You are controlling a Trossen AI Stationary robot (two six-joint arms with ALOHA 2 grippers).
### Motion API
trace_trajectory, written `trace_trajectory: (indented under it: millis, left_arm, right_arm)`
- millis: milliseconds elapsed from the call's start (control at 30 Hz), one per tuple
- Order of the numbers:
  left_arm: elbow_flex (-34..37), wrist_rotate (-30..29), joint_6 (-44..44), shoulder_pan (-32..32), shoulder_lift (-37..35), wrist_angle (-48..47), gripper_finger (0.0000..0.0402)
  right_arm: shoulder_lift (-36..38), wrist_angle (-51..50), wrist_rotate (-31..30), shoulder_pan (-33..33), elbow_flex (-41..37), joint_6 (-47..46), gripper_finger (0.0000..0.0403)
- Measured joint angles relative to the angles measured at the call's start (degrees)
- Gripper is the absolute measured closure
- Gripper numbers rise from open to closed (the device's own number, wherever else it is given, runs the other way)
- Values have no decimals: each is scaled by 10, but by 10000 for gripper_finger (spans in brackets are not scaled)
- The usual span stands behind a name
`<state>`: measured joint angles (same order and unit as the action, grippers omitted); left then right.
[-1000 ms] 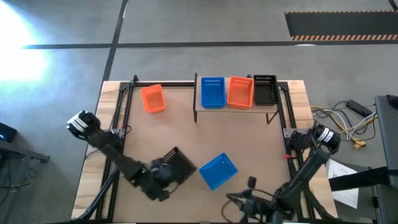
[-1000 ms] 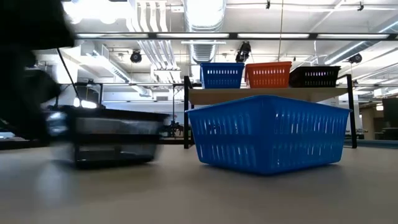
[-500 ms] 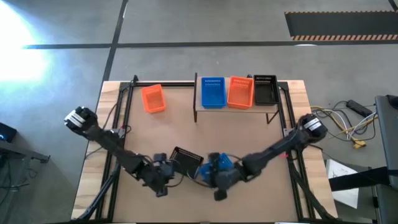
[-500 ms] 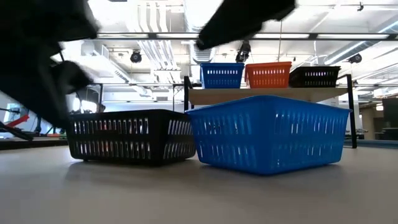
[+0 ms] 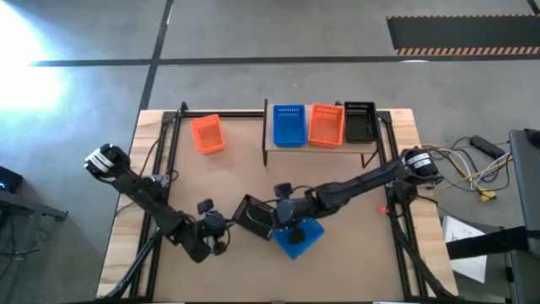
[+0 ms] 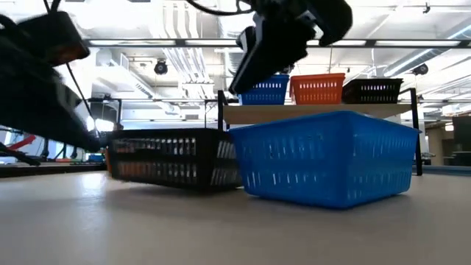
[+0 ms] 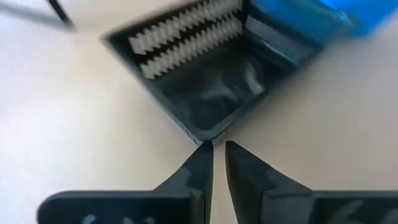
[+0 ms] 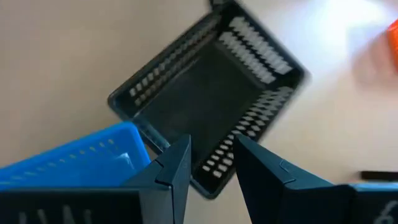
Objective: Stack baskets on shelf by color
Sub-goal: Stack the black bin on top of the black bin on the shelf
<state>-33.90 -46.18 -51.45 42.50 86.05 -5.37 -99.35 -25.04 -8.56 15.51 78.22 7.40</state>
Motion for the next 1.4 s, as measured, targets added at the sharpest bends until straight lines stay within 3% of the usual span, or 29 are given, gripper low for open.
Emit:
trace_trajectory:
  millis: [100,200,500,633,900,1233,1400]
  left_arm:
    - [16,-79,38,-27,1,30,375]
    - [18,-112,50,-69,1,35,375]
    - [6,-114,187,-174,-8,65,375]
    - [-3,-111,233,-170,-38,64,375]
    - [12,-49,213,-147,-91,66,375]
    - [15,-48,146,-121,-40,68,375]
    - [15,-48,142,-120,-1,93,375]
  right_arm:
    - [0,-33,11,-7,0,6,289]
    - [0,-58,13,-5,-2,15,289]
    - [-8,-3,30,-6,-24,-8,289]
    - [-40,15,65,-5,-12,-27,289]
    - [-112,13,75,-5,46,-19,289]
    - [-167,-15,60,-3,99,33,293]
    - [-175,-38,49,0,99,36,332]
